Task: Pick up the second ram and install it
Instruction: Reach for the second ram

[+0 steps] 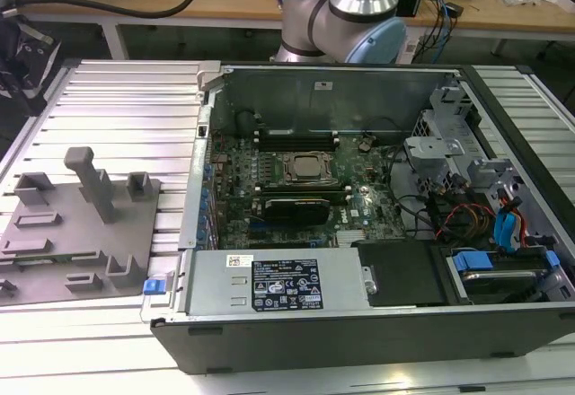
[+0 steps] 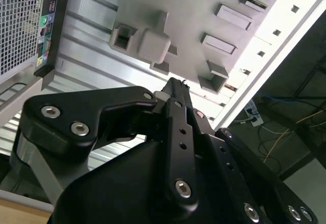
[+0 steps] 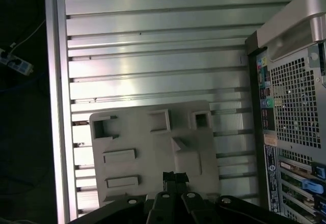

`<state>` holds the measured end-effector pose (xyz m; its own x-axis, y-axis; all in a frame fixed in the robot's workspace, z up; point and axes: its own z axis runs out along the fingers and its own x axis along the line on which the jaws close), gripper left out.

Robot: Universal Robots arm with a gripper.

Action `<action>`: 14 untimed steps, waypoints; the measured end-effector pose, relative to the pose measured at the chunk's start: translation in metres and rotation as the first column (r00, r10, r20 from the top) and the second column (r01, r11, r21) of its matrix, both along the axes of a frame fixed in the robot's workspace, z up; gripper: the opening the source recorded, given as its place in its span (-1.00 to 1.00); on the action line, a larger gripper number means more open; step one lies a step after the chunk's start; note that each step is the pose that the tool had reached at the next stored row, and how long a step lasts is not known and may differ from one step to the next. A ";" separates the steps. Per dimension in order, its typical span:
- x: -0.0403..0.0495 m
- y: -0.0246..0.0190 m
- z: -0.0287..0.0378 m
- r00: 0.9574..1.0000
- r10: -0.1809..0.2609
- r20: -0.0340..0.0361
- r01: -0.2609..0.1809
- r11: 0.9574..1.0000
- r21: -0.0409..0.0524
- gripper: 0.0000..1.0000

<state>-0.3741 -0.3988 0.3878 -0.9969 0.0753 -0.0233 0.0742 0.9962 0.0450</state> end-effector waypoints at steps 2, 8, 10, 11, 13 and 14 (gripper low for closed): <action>-0.0054 0.0000 -0.0001 1.000 0.000 0.000 0.000 1.000 0.000 -0.79; -0.0155 -0.0002 -0.0005 1.000 0.000 0.000 0.000 1.000 0.000 -0.79; -0.0178 -0.0033 -0.0005 1.000 0.000 0.000 0.000 1.000 0.000 -0.79; -0.0190 -0.0059 -0.0005 1.000 0.000 0.000 0.000 1.000 -0.001 -0.79; -0.0198 -0.0099 -0.0007 1.000 0.000 0.000 0.000 1.000 -0.003 -0.79; -0.0198 -0.0114 -0.0007 1.000 0.000 0.000 0.000 1.000 -0.004 -0.79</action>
<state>-0.3940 -0.4103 0.3871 -0.9969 0.0752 -0.0237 0.0742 0.9964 0.0407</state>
